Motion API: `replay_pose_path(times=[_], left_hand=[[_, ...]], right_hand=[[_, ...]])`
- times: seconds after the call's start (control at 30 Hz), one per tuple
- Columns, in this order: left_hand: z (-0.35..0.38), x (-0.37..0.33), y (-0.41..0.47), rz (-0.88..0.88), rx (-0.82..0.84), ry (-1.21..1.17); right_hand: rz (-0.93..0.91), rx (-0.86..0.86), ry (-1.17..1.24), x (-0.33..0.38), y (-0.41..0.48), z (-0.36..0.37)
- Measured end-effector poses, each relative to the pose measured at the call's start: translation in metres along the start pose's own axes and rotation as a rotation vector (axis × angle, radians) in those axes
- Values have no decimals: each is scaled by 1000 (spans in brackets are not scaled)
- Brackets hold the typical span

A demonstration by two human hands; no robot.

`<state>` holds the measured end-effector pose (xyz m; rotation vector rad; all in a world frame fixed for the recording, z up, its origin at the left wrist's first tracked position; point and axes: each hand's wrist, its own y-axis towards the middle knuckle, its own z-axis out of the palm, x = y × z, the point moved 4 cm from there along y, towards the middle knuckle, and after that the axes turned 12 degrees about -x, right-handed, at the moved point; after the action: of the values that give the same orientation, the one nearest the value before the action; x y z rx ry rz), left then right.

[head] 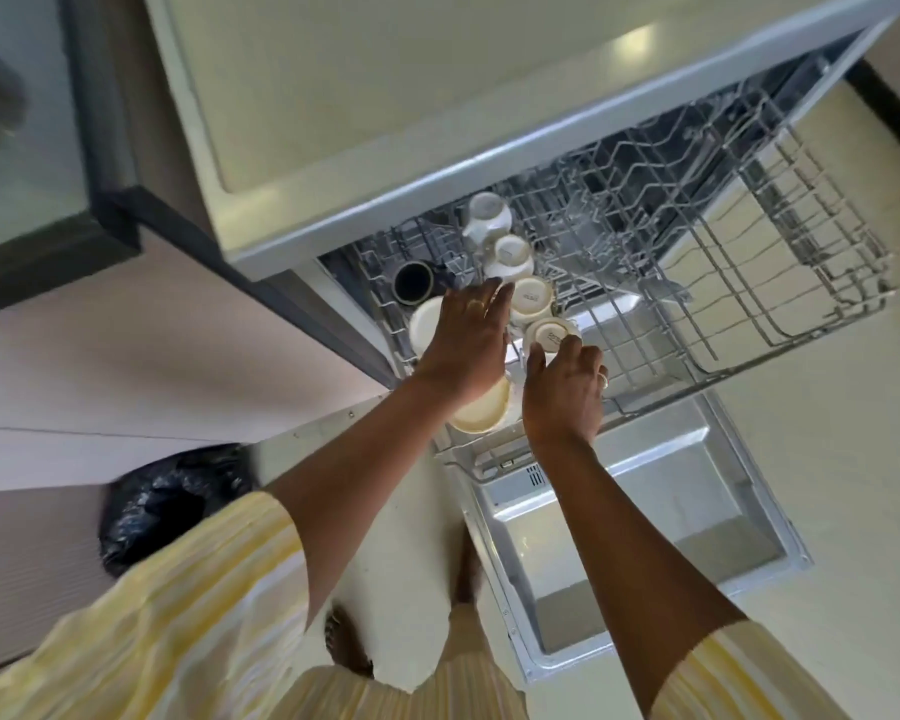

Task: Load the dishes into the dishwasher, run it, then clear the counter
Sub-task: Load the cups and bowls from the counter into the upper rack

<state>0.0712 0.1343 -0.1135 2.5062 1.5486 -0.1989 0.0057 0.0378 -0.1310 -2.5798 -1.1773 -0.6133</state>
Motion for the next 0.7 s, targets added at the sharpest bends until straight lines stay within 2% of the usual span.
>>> replay_pose_path(times=[0.13,0.3,0.47,0.57,0.7], left_hand=[[-23,10,-32,-124,-66,-97],[-69,30,-79,-201,-210,-170],[-99,62,-152,-326,-164,-147],[-122,94,-187,-508,-145,-133],[-160,125,-219,-697,-228,-128]], right_hand=[[-199,-16,-35,25,-19,-18],[-436,58,-53,65,-65,-33],[-830,183,-105,116,-130,-48],[-1001,204,-95,152,-158,-57],[-1240,178,-102,202,-190,-65]])
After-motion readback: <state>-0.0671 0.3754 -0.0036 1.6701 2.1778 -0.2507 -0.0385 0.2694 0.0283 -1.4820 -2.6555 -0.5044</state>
